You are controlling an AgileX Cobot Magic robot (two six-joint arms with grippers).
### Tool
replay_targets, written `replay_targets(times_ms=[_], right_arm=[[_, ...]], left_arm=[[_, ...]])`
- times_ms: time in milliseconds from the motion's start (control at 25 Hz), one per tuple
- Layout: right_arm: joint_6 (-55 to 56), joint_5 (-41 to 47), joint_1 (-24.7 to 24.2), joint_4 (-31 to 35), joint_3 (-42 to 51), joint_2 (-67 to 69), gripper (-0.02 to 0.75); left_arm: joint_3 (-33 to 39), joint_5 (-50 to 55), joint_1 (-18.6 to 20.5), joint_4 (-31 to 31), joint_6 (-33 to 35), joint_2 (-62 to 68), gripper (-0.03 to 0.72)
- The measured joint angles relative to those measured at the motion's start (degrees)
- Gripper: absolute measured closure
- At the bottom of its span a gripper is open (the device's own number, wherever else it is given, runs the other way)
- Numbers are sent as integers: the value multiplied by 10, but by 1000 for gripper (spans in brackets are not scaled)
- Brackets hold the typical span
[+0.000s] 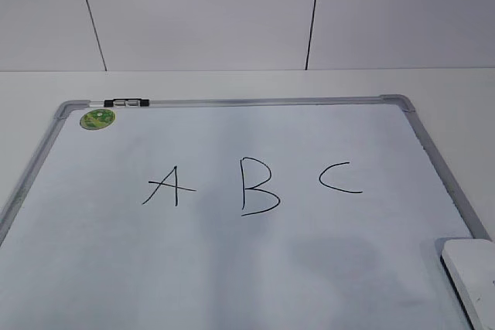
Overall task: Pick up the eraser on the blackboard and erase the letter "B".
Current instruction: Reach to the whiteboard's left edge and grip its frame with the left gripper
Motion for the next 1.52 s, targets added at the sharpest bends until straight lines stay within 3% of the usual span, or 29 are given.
replay_targets(times_ms=[800, 1280, 1520], right_arm=[[11, 0, 0, 1, 0, 58, 174], [24, -1, 0, 90, -2, 218, 174], [24, -3, 1, 98, -12, 285, 174]], left_arm=[[0, 0, 0, 0, 0, 0, 449], [0, 0, 0, -3, 0, 0, 449], [0, 0, 0, -5, -40, 30, 448]])
